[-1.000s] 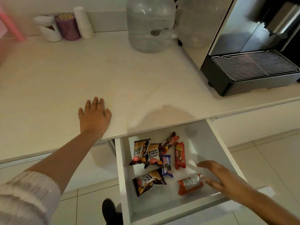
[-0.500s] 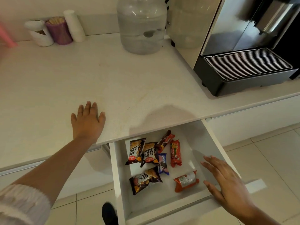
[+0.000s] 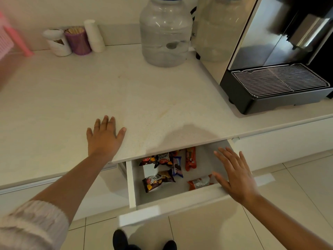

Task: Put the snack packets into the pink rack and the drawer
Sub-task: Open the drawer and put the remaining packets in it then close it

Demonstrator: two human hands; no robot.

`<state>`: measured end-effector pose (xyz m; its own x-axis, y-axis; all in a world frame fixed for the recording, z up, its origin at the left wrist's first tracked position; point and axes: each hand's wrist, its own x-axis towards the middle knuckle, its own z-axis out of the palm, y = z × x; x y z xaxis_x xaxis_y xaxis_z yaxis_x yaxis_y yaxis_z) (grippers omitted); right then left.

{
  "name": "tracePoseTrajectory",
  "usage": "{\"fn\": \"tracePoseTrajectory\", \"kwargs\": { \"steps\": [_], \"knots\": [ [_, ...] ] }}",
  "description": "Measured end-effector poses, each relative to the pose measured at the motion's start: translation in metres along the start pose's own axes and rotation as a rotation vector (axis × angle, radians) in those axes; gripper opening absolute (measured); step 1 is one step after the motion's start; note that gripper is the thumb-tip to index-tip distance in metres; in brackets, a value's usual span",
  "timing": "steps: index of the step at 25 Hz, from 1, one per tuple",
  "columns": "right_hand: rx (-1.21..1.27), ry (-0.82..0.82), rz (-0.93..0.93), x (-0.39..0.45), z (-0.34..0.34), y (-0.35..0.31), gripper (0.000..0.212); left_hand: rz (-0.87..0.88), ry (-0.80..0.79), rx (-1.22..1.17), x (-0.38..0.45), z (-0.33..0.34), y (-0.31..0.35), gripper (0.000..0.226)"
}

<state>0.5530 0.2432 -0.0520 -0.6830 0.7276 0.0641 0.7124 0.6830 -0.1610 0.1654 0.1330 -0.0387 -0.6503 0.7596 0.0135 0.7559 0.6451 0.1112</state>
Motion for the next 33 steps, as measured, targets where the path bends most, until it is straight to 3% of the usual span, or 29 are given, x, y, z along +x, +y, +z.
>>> {"fn": "tracePoseTrajectory", "kwargs": {
  "steps": [3, 7, 13, 17, 22, 27, 33],
  "knots": [
    [0.012, -0.007, -0.026, 0.027, 0.001, -0.005, 0.065, 0.149, 0.010, -0.047, -0.002, -0.002, -0.001, 0.064],
    [0.024, -0.079, -0.040, 0.058, 0.001, -0.018, 0.080, 0.364, -0.116, 0.025, -0.011, -0.001, -0.001, 0.089],
    [-0.066, -0.175, -0.149, 0.077, 0.012, -0.074, 0.102, 0.405, -0.205, 0.015, -0.020, -0.006, 0.006, 0.110],
    [-0.056, -0.226, -0.231, 0.090, 0.008, -0.070, 0.109, 0.563, -0.243, 0.054, -0.046, -0.004, 0.026, 0.107],
    [-0.105, -0.249, -0.255, 0.092, 0.008, -0.068, 0.110, 0.617, -0.274, 0.146, -0.043, 0.000, 0.023, 0.116],
    [-0.102, -0.206, -0.231, 0.092, 0.011, -0.070, 0.106, 0.618, -0.196, 0.163, -0.045, 0.007, 0.024, 0.109],
    [-0.119, -0.020, -0.164, 0.091, 0.027, -0.073, 0.088, 0.650, 0.007, 0.230, -0.048, 0.014, 0.024, 0.087]
  ]
}}
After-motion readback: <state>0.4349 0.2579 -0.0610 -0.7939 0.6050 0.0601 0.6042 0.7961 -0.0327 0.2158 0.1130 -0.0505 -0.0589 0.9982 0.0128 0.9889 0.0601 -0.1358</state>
